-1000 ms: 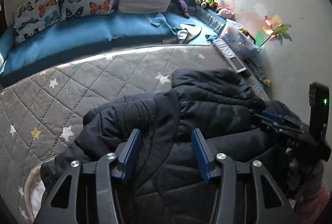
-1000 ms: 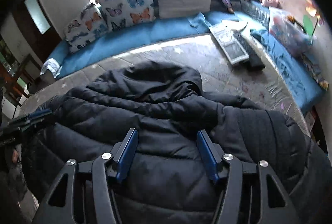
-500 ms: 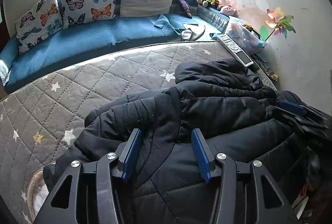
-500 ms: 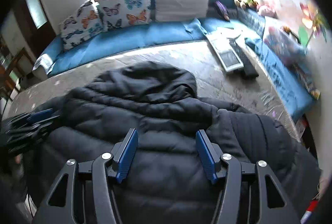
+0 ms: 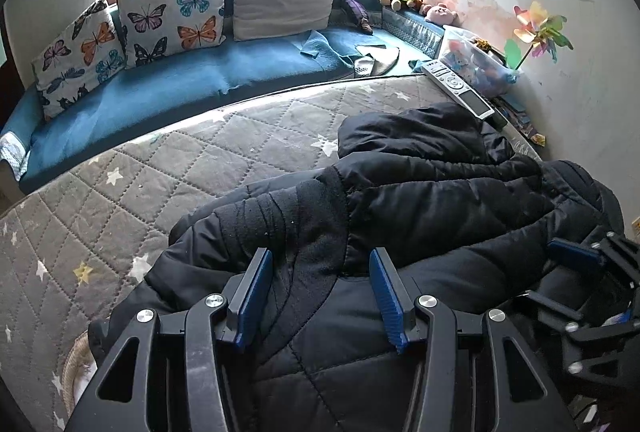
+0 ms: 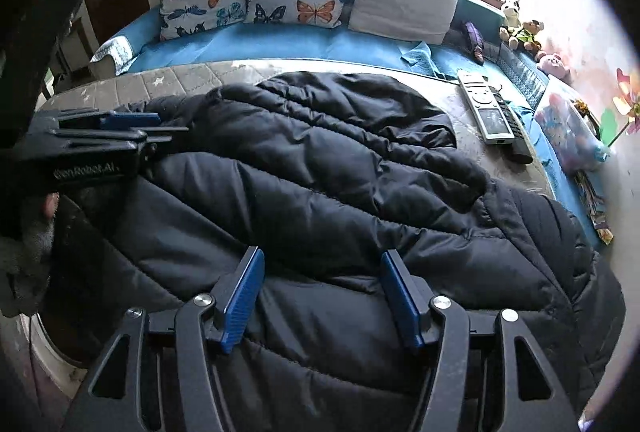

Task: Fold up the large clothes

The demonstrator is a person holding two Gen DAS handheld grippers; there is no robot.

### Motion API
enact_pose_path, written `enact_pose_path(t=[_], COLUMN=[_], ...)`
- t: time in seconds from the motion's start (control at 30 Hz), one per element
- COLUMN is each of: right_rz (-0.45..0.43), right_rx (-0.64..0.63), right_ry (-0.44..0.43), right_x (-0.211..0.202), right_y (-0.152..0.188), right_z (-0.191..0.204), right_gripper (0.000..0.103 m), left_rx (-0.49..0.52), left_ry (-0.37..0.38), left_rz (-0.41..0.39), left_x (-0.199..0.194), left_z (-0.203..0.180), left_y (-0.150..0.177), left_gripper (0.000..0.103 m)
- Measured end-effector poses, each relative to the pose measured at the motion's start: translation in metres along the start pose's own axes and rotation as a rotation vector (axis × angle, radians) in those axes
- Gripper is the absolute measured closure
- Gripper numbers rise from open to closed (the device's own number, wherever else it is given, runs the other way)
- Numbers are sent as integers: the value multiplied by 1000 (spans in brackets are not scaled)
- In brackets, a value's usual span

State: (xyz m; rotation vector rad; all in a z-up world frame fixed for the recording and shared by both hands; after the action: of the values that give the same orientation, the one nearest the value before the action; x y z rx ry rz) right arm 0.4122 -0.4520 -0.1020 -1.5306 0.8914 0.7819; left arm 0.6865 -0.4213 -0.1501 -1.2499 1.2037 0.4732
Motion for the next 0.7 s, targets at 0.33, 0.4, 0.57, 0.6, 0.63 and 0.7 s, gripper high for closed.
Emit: enact_pose_path(t=[0.33,0.4,0.57,0.6,0.63,0.7], right_rz=[-51,-48,-23,-18,-9,4], right_rx=[112,130,196,195,188,175], right_ry=[51,61,58,60,69,89], right_x=[-64,-68,-56,-52,-45,-34], right_y=[53,61,82,84,87,91], right_z=[-48,-58,-78,-77,-77,-76], right_gripper=[37,37,36,35,35,33], left_rx=[45,75,71,69,68,70], left_ry=[-61,-89,-84,-86,-91,-93], left_rz=[-67,-85,-78,-78,-76,-61], left_x=[-56,-69,-87,-89,-89,-87], left_z=[0,-2,1,3,5,9], left_y=[25,35,61,66,70,79], left_gripper=[48,48,48,47,47,43])
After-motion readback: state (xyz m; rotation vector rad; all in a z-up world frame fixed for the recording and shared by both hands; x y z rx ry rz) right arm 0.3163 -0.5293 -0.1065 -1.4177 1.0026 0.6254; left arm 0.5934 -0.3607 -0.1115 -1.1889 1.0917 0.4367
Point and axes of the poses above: each gripper's, at about its wrist camera, not at the fingertips, and x roughly the way its jaws point, z to its left, y to its underside, the point moved 8 cm from there along x, roughly the way its jaws point, and after that the axes turned 7 degrees about z, right-handed, at the moved point
